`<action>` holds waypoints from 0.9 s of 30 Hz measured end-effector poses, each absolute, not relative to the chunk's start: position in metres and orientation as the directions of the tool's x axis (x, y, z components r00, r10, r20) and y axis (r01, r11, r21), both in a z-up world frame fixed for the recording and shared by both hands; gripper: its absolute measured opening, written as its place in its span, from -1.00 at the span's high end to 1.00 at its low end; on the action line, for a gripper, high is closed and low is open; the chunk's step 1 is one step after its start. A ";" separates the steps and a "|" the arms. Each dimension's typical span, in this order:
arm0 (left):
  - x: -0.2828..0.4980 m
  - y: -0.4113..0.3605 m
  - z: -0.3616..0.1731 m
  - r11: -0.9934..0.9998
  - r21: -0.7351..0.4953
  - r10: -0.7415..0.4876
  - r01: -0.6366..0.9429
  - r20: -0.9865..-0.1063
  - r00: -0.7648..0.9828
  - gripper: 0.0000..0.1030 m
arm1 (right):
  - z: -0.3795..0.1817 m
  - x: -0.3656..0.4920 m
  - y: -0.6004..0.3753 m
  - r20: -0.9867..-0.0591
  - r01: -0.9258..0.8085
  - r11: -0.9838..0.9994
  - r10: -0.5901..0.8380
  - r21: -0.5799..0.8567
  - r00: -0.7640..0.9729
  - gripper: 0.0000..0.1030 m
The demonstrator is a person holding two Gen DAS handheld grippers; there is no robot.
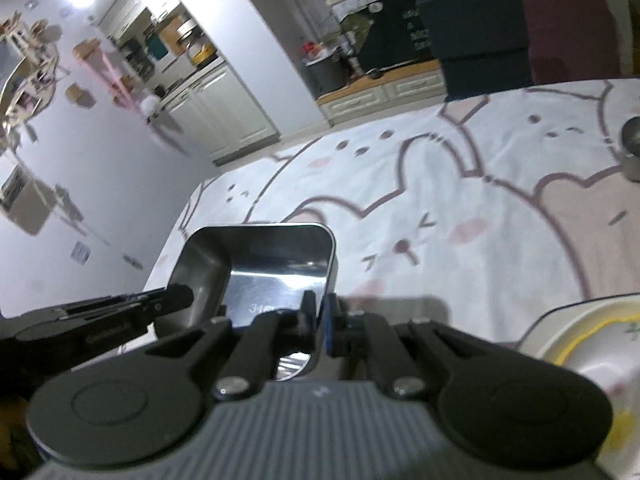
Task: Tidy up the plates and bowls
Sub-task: 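Carry the second steel tray with both grippers toward the stacked bowls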
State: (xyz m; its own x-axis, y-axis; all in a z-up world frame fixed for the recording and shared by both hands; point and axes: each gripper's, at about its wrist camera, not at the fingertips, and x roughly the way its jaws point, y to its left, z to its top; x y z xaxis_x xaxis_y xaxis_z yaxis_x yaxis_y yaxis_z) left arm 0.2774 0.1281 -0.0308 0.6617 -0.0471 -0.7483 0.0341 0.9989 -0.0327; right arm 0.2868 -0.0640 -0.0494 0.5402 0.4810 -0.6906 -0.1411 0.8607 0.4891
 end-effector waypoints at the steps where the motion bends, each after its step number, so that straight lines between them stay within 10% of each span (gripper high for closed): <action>1: 0.277 0.133 -0.033 0.999 -0.035 -0.044 0.026 -0.750 0.660 0.96 | -0.050 0.287 -0.058 -0.693 -0.147 0.861 0.484 0.487 0.534 0.91; 27: 0.298 0.138 -0.103 0.998 0.019 -0.018 0.066 -0.854 0.519 0.94 | -0.088 0.292 -0.018 -0.797 -0.124 0.912 0.402 0.390 0.451 0.91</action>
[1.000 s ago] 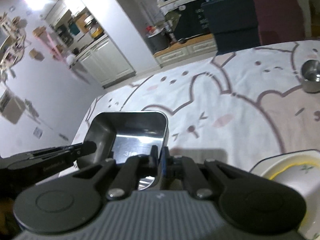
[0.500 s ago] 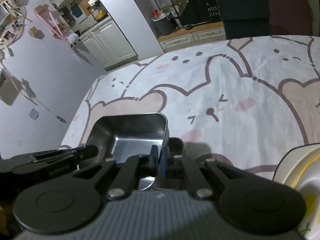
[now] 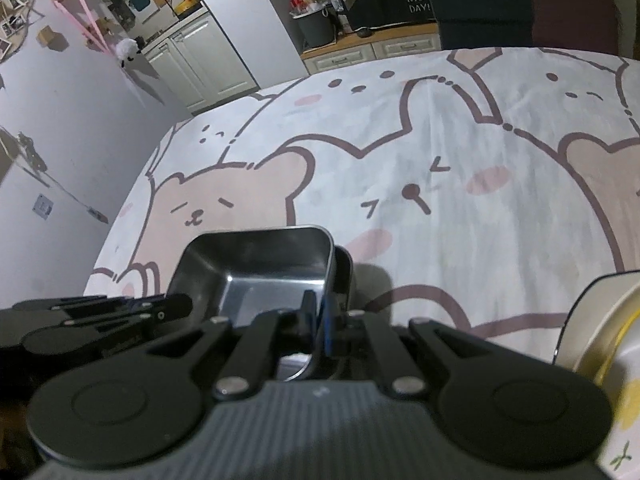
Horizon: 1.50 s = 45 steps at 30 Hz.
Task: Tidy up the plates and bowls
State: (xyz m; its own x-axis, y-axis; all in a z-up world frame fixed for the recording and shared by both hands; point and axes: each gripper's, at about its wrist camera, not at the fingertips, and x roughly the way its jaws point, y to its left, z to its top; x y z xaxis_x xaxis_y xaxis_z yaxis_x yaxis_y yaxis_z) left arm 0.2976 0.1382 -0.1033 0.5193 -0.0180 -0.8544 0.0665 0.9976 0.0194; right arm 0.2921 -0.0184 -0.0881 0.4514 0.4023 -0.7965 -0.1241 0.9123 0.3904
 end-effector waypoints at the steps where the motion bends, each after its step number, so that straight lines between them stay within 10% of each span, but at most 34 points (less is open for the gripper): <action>1: 0.298 0.138 -0.104 0.998 0.021 -0.017 0.067 -0.856 0.517 0.93 | -0.089 0.292 -0.018 -0.798 -0.125 0.914 0.399 0.386 0.451 0.91; 20: 0.305 0.134 -0.121 0.996 0.030 -0.015 0.086 -0.874 0.485 0.89 | -0.102 0.298 -0.014 -0.834 -0.115 0.930 0.365 0.350 0.413 0.90; 30: 0.306 0.135 -0.125 0.996 -0.016 -0.054 0.086 -0.884 0.463 0.52 | -0.102 0.296 -0.011 -0.851 -0.135 0.936 0.351 0.325 0.390 0.77; 45: 0.295 0.138 -0.115 0.996 -0.036 -0.069 0.078 -0.874 0.481 -0.58 | -0.088 0.283 -0.017 -0.843 -0.187 0.942 0.333 0.279 0.422 -0.51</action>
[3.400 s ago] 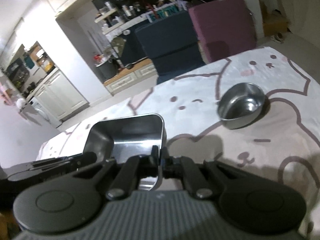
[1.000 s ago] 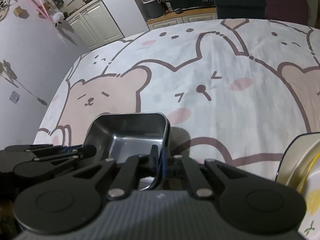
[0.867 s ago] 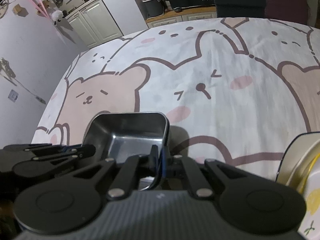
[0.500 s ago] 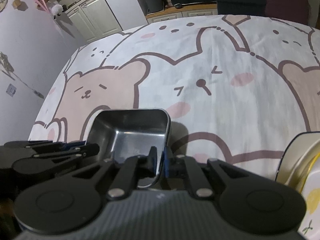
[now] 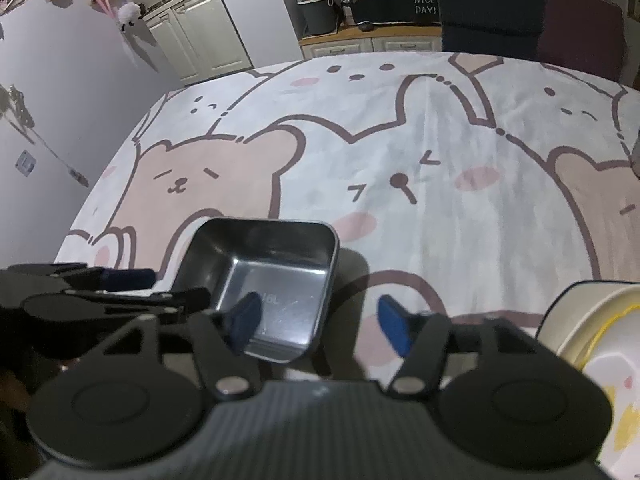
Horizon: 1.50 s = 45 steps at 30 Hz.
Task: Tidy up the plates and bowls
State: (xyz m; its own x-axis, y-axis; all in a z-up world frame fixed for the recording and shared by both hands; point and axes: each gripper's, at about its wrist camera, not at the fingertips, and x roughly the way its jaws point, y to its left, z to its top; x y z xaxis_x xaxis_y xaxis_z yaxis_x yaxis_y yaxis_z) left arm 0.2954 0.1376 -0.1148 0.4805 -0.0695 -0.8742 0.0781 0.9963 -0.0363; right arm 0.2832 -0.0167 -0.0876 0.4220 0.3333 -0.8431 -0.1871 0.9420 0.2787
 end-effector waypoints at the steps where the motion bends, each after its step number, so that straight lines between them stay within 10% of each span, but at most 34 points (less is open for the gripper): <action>1: 0.294 0.137 -0.113 0.996 -0.036 -0.069 0.078 -0.874 0.482 -0.66 | -0.087 0.282 -0.018 -0.842 -0.187 0.943 0.331 0.276 0.426 -0.61; 7: 0.284 0.133 -0.094 0.997 -0.027 -0.063 0.077 -0.851 0.522 -0.91 | -0.076 0.271 -0.027 -0.829 -0.205 0.944 0.325 0.257 0.455 -1.00; 45: 0.353 -0.143 -0.048 0.916 -0.138 -0.354 0.377 -0.722 0.594 -1.00 | -0.018 0.260 -0.338 -0.737 0.060 0.993 0.032 0.099 0.675 -1.00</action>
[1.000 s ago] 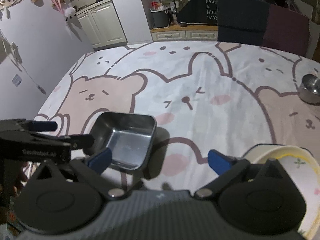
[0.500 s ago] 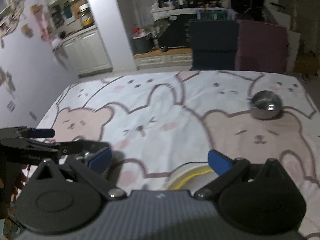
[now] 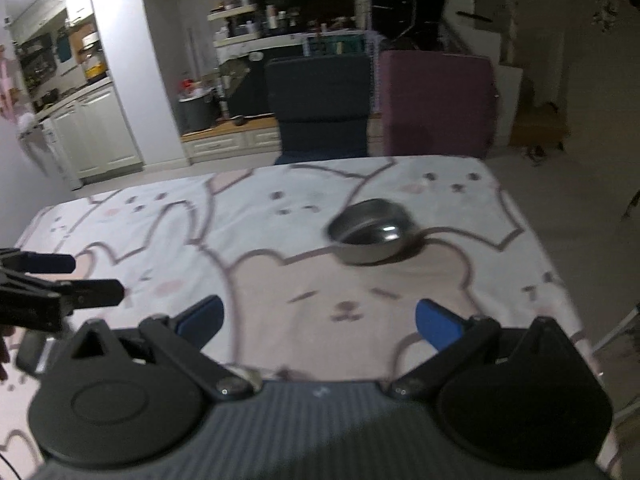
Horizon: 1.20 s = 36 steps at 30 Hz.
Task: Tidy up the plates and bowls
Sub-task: 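Grasp the rim of the small round steel bowl with both grippers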
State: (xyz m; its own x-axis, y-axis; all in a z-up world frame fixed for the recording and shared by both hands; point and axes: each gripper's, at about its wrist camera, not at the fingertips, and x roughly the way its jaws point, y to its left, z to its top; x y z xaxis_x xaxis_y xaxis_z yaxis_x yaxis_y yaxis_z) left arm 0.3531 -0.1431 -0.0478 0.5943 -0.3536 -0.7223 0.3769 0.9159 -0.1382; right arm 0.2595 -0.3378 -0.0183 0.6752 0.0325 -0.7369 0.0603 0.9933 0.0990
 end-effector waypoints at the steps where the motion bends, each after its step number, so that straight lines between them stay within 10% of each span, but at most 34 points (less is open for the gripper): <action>1: 0.358 -0.153 -0.050 0.914 -0.144 -0.359 0.378 -0.721 0.593 -1.00 | -0.021 0.264 -0.348 -0.737 0.066 0.994 0.020 0.087 0.676 -1.00; 12: 0.414 -0.234 -0.103 0.927 -0.248 -0.371 0.281 -0.713 0.595 -0.94 | -0.063 0.341 -0.444 -0.707 0.037 0.998 0.002 0.041 0.707 -1.00; 18: 0.441 -0.246 -0.128 0.915 -0.365 -0.391 0.170 -0.704 0.593 -0.57 | -0.097 0.396 -0.474 -0.703 -0.082 0.992 0.122 0.091 0.701 -0.95; 30: 0.474 -0.262 -0.158 0.878 -0.478 -0.421 0.035 -0.733 0.534 0.08 | -0.129 0.450 -0.466 -0.743 -0.195 0.971 0.230 0.136 0.629 0.16; 36: 0.478 -0.267 -0.155 0.882 -0.469 -0.420 0.052 -0.730 0.540 0.74 | -0.136 0.458 -0.453 -0.768 -0.223 0.969 0.223 0.107 0.600 0.82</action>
State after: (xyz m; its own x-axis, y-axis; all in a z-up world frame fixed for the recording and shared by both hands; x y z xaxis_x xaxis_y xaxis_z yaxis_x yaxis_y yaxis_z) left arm 0.4778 -0.2674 -0.1552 0.5395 -0.4200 -0.7297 0.0515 0.8815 -0.4693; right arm 0.4581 -0.4531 -0.1365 0.6005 0.2228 -0.7680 -0.2231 0.9689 0.1067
